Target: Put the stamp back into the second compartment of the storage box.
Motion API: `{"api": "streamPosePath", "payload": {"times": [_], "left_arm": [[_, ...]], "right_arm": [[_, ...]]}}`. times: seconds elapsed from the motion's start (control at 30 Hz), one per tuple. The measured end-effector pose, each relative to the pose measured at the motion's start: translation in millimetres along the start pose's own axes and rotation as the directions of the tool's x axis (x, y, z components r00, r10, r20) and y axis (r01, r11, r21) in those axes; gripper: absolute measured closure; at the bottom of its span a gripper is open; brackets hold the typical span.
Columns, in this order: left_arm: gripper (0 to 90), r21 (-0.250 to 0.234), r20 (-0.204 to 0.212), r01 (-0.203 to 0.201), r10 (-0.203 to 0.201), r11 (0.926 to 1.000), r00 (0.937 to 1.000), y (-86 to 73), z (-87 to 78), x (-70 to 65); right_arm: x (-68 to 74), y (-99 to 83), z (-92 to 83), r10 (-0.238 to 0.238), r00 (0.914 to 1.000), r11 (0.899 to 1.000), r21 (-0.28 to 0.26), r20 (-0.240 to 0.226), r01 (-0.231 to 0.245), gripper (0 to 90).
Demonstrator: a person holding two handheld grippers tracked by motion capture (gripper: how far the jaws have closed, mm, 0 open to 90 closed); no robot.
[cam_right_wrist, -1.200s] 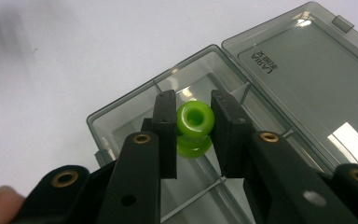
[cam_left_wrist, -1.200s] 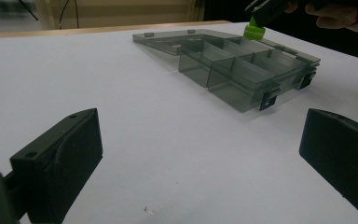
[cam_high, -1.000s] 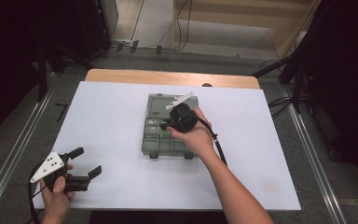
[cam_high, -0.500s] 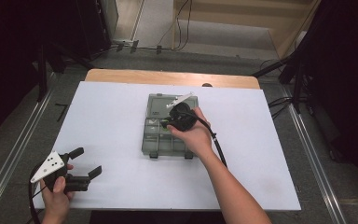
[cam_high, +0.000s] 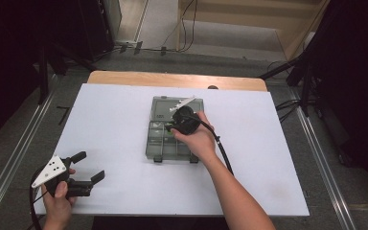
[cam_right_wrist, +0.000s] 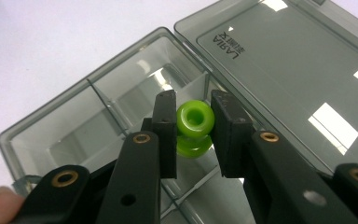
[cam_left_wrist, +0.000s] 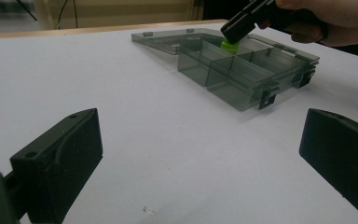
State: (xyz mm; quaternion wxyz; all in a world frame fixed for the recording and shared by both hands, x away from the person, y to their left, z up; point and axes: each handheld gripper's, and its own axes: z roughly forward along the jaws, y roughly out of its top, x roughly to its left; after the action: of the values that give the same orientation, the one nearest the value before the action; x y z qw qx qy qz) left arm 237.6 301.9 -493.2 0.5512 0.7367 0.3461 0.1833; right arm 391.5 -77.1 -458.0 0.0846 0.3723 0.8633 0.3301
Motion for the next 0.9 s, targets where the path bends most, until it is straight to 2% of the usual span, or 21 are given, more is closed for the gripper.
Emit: {"api": "streamPosePath", "payload": {"times": [0.47, 0.57, 0.67, 0.73, 0.9], "left_arm": [[0.0, -0.001, -0.001, 0.001, -0.001, 1.0000, 1.0000, 0.0, 0.0, 0.0], [0.0, -0.002, -0.001, 0.000, 0.000, 1.0000, 1.0000, 0.0, -0.1, 0.0], [0.0, -0.002, -0.001, 0.001, -0.001, 1.0000, 1.0000, 0.0, 0.0, 0.0], [0.0, -0.004, 0.001, 0.002, -0.002, 1.0000, 1.0000, -0.1, 0.4, 0.1], [0.0, -0.002, 0.001, -0.002, 0.002, 1.0000, 1.0000, 0.0, 0.7, -0.1]], "right_arm": [[-0.4, -3.1, 14.4, 0.002, 0.9997, 0.999, 0.048, 0.024, -0.003, 70.2], [-0.7, -3.6, 14.7, -0.005, 0.9999, 0.999, 0.043, 0.011, 0.005, 68.6], [-0.9, -3.3, 12.7, -0.028, 0.9994, 0.999, 0.026, 0.019, 0.027, 56.9], [-0.2, -2.6, 9.1, -0.017, 0.9996, 1.000, 0.023, 0.023, 0.016, 50.2], [-3.7, -2.3, -4.5, -0.011, 0.9998, 1.000, -0.024, 0.018, 0.012, 37.6]]}}
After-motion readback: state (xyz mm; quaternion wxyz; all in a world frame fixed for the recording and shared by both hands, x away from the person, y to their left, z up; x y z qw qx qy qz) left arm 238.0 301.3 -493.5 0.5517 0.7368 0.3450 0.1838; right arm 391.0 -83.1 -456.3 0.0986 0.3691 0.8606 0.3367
